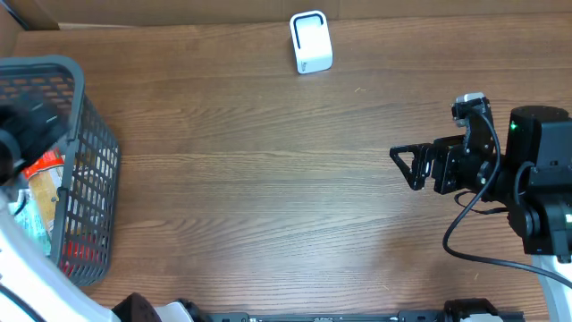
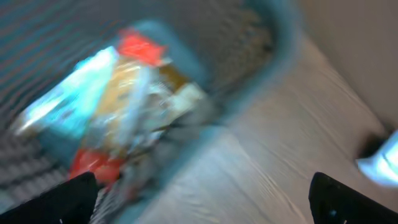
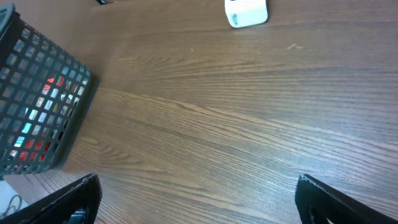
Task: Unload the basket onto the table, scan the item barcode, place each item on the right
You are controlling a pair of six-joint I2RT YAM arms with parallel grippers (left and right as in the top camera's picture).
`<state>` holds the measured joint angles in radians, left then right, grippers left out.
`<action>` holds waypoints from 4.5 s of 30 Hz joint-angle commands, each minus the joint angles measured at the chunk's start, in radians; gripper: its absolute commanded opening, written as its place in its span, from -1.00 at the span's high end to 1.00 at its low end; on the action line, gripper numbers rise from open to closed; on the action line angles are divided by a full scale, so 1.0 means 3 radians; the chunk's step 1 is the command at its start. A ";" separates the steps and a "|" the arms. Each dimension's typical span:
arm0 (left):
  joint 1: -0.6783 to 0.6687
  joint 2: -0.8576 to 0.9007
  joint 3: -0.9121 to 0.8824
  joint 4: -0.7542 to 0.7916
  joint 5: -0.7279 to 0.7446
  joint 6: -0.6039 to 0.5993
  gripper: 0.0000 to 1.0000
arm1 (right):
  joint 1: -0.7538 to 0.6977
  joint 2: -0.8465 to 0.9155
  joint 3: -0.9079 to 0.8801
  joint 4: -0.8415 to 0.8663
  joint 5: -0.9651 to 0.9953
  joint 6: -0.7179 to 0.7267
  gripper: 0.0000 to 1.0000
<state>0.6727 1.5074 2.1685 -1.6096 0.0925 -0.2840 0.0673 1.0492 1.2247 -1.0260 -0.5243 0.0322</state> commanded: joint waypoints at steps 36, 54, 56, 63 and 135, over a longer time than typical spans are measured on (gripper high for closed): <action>0.0876 0.0459 -0.3504 0.2552 -0.0669 0.0228 -0.89 | 0.0022 0.0160 0.0062 -0.0095 0.0201 -0.0014 -1.00; 0.0872 0.0783 -0.3260 0.2435 -0.0507 0.0239 0.92 | 0.0022 0.0483 0.0061 -0.0187 0.0201 -0.0014 -1.00; 0.0868 0.0783 -0.3082 0.2314 -0.0403 0.0240 0.92 | 0.0022 0.0483 0.0061 -0.0189 0.0201 -0.0013 -1.00; 0.0786 0.0783 -0.1956 0.1527 -0.0090 0.0290 0.92 | 0.0022 0.0484 0.0061 -0.0175 0.0201 -0.0013 -1.00; 0.0375 0.2013 -0.1784 0.1709 -0.0345 0.1198 0.64 | 0.0022 0.0484 0.0061 -0.0174 0.0411 -0.0050 -1.00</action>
<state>0.7830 2.0857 1.6413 -1.0931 0.0029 0.0811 0.0669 1.1980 1.2247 -1.0847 -0.4103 0.0257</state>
